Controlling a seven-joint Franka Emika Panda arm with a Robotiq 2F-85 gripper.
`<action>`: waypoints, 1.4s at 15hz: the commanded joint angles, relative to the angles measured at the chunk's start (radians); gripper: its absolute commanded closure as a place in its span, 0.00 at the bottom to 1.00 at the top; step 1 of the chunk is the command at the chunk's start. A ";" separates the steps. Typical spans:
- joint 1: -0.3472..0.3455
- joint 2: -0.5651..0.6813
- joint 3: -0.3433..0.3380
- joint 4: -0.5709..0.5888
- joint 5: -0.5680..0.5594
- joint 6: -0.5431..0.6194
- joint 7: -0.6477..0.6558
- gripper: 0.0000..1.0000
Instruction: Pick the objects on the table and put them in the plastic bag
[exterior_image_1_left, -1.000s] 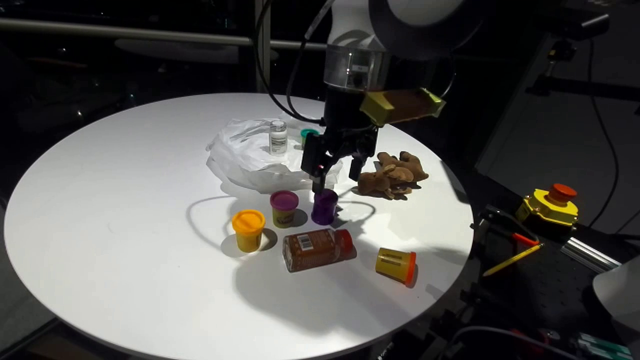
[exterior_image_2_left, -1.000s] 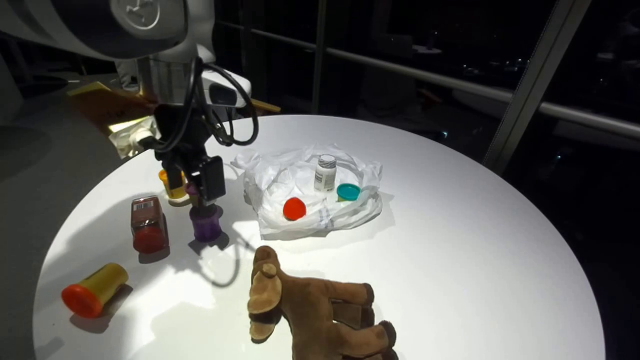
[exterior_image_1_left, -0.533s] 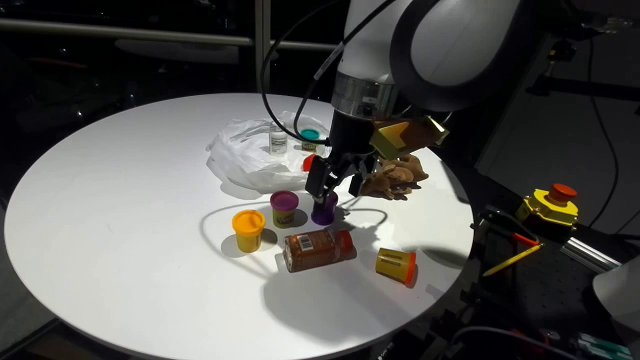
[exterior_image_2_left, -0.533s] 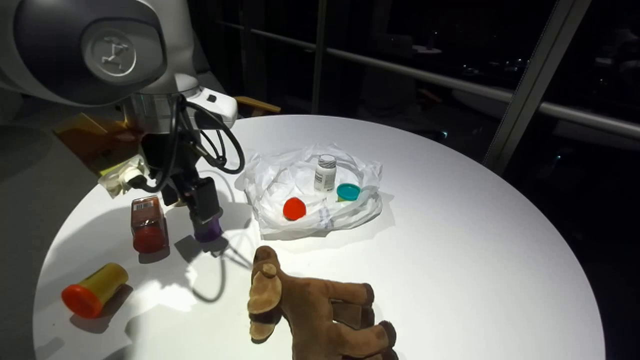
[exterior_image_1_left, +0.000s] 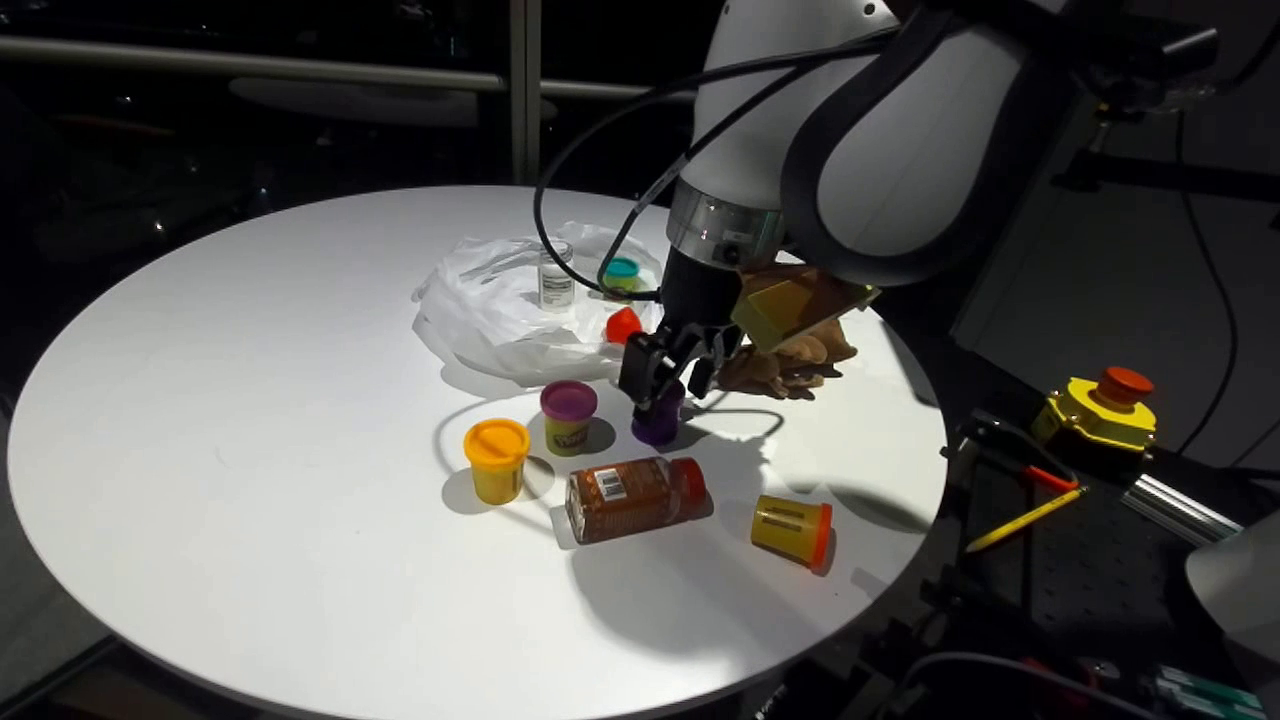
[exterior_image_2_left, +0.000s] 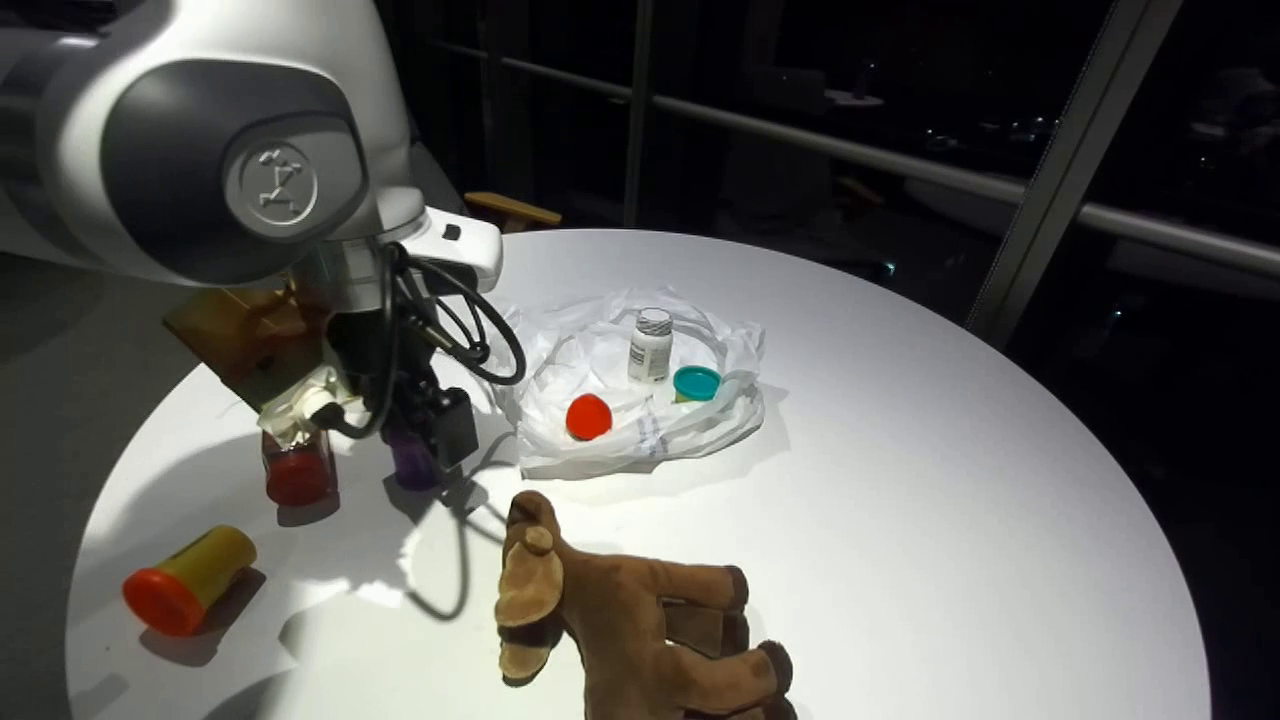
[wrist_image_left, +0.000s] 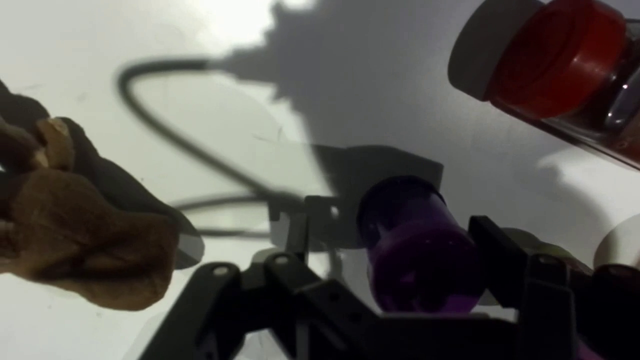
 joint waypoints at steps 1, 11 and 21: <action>0.023 0.011 -0.022 0.014 0.007 0.019 0.003 0.49; 0.161 -0.094 -0.228 0.153 -0.153 -0.183 0.151 0.74; 0.007 0.191 -0.099 0.449 -0.074 -0.201 0.177 0.74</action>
